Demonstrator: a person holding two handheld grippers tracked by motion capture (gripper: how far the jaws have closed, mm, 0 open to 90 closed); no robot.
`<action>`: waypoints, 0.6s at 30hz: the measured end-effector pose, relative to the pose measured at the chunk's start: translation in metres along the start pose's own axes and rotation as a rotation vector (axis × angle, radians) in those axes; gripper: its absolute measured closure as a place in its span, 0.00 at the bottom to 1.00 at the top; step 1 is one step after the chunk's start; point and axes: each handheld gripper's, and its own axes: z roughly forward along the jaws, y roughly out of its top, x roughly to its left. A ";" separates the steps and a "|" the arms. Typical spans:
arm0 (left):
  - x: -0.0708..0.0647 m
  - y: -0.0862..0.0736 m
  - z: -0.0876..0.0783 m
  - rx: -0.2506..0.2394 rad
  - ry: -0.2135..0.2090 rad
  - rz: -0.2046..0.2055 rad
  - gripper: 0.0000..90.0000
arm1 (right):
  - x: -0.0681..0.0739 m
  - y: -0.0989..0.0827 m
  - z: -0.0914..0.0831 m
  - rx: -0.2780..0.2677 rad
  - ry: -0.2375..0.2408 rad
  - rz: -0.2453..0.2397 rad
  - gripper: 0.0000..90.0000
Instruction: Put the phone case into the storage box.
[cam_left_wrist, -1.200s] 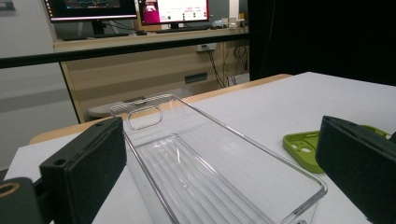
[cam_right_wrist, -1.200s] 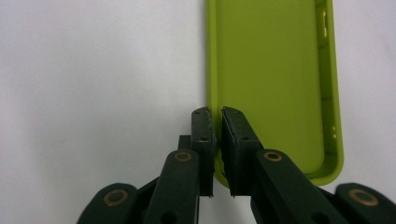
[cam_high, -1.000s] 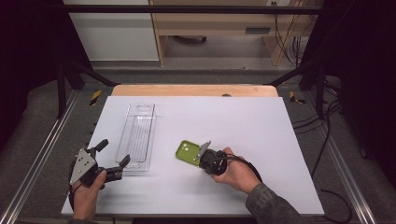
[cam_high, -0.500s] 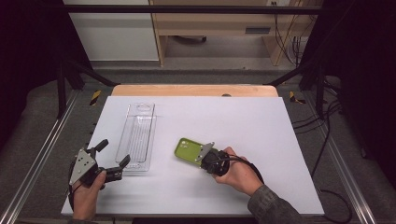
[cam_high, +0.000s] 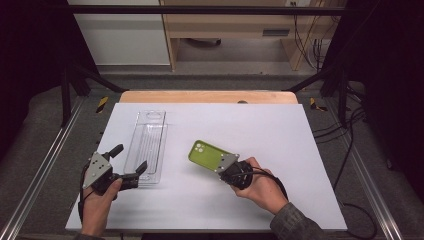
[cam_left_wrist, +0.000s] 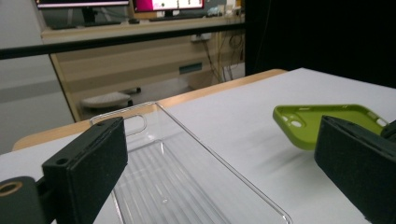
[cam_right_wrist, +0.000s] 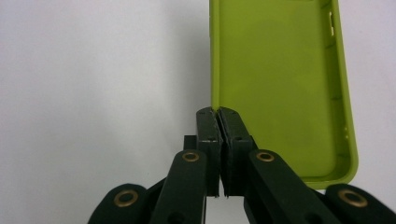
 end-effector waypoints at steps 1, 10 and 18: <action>-0.001 0.003 0.002 0.003 -0.003 -0.004 0.03 | 0.000 -0.001 -0.001 -0.006 -0.004 0.002 0.98; -0.009 0.026 0.012 0.038 -0.013 0.016 0.03 | 0.005 -0.003 -0.008 -0.061 -0.044 -0.005 0.98; -0.016 0.040 0.020 0.097 -0.018 0.020 0.04 | 0.008 0.000 -0.012 -0.106 -0.059 -0.003 0.98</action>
